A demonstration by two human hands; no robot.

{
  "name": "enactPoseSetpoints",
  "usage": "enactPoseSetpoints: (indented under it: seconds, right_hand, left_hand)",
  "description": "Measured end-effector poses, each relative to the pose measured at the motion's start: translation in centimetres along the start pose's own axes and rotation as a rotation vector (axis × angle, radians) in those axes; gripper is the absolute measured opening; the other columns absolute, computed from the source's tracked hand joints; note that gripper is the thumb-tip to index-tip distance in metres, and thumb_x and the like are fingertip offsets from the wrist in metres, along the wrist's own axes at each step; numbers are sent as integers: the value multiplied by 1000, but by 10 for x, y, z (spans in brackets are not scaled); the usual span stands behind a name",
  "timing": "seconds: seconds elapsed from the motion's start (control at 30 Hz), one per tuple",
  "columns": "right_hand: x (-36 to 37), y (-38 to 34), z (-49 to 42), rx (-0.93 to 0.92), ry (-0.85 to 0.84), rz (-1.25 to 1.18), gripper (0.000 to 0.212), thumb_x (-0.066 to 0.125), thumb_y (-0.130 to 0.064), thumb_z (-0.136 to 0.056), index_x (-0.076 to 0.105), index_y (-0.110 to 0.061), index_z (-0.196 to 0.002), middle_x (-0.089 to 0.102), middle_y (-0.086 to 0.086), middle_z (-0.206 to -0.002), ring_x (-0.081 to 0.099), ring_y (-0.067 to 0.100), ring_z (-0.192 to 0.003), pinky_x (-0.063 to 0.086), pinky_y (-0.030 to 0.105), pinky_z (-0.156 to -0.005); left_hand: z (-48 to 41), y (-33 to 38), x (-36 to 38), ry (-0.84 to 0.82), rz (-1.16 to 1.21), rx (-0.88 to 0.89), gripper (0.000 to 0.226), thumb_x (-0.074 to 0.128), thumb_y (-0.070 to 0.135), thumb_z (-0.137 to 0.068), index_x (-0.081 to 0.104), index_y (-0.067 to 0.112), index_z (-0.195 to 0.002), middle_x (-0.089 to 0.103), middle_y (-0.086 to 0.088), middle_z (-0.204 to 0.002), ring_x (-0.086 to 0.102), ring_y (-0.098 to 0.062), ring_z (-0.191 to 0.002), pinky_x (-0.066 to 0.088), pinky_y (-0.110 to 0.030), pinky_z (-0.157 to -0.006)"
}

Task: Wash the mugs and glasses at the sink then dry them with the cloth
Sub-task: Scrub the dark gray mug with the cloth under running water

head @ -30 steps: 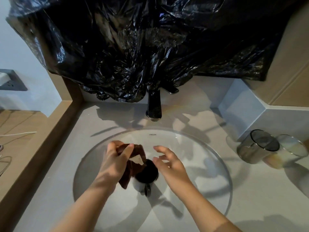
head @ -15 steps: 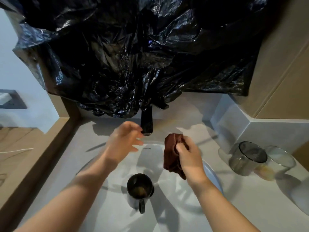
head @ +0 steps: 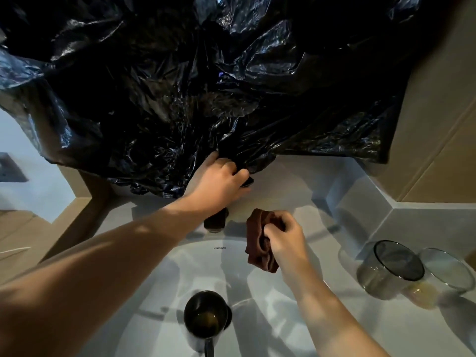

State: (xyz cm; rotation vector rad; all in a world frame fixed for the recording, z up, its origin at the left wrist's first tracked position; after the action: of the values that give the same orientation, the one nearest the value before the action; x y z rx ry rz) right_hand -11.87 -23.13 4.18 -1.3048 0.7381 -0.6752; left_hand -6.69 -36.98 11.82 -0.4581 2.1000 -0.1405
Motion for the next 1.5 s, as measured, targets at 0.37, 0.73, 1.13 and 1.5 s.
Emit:
enactPoseSetpoints:
  seconds: [0.37,0.73,1.13,1.5]
  right_hand:
    - [14,2,-19,83,44,-47,50,53,-51,-88,48,-6,-67,53,14,-70,53,28,-70,44,37,-72]
    - [43,-37,-47,120,-183,-120,25,59,-34,-91,69,-12,-90,70,12,-96,67,26,-92,51,35,-80]
    - [49,-35,-49,293,-155,-305,33,57,-24,-92,56,-9,-63,55,2,-39,54,17,-33,43,17,-39]
    - [48,-39,-48,243,-50,-336,27,62,-17,-88,56,-8,-63,54,1,-39,53,16,-33,43,16,-39]
  left_hand:
    - [3,-2,-5,-36,-72,9,27,68,32,-76,64,6,-69,58,-12,-56,60,-29,-44,53,-56,-75]
    - [32,-25,-37,70,150,-306,24,60,29,-78,68,16,-97,62,-10,-99,52,-34,-96,42,-39,-76]
    - [79,-35,6,-205,667,-650,36,64,31,-89,66,14,-120,59,0,-128,52,-16,-121,31,-15,-95]
    - [103,-23,14,-34,995,-827,30,57,16,-94,63,15,-123,56,14,-121,50,2,-112,29,3,-92]
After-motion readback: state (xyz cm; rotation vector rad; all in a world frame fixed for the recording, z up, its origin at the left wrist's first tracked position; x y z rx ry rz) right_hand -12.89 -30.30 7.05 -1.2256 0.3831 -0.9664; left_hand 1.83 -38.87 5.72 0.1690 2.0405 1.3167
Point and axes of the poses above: each hand's wrist, its own z-axis away from the middle knuckle, its own x-axis out of the palm, y = z × x, the point moved 6 cm from there along -z, towards the middle knuckle
